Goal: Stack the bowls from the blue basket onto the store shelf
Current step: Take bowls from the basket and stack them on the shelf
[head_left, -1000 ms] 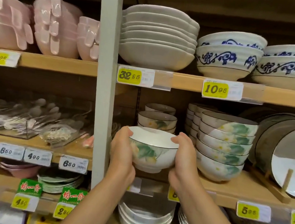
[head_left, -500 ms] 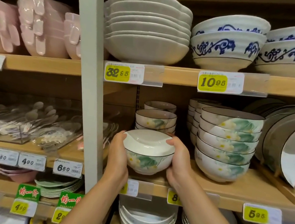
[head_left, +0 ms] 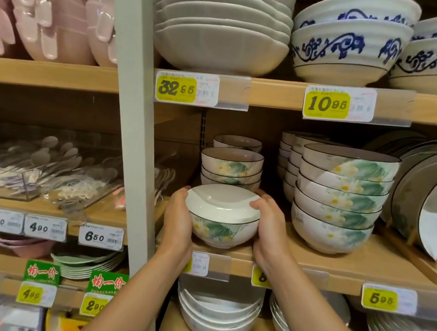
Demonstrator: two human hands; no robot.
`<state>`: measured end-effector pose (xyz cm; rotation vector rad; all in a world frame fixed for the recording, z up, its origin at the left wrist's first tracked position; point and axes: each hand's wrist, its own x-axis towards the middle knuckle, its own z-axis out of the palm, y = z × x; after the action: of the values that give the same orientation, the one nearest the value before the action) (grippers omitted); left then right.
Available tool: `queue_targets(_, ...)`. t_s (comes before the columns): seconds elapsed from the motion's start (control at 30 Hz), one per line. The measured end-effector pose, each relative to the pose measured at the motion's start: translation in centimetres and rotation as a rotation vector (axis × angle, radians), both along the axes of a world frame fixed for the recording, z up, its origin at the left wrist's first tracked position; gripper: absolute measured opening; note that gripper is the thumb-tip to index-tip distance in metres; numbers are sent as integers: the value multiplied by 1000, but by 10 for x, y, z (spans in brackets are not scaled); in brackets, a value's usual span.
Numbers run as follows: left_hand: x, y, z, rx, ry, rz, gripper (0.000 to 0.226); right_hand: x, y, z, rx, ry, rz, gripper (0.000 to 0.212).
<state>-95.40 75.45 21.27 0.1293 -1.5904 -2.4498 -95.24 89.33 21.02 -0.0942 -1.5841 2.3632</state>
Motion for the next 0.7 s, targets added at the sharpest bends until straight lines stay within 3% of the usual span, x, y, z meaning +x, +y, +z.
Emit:
queue_targets(0.23, 6, -5, -1, -75, -16, 85, 43, 11, 1, 7, 170, 26, -129, 39)
queue_targets(0.37, 41, -2, 9, -236, 154, 181, 46, 32, 4, 11, 331, 112, -249, 40)
queue_targets(0.47, 80, -4, 16, -333, 288, 105, 46, 59, 2, 15, 398, 228, -280, 40)
queue_targets(0.57, 120, -10, 23, -295, 353, 67, 40, 93, 1, 20, 432, 327, -261, 38)
queue_targets(0.7, 169, -18, 15, -203, 334, 118, 52, 138, -1, 13, 386, 397, -186, 33)
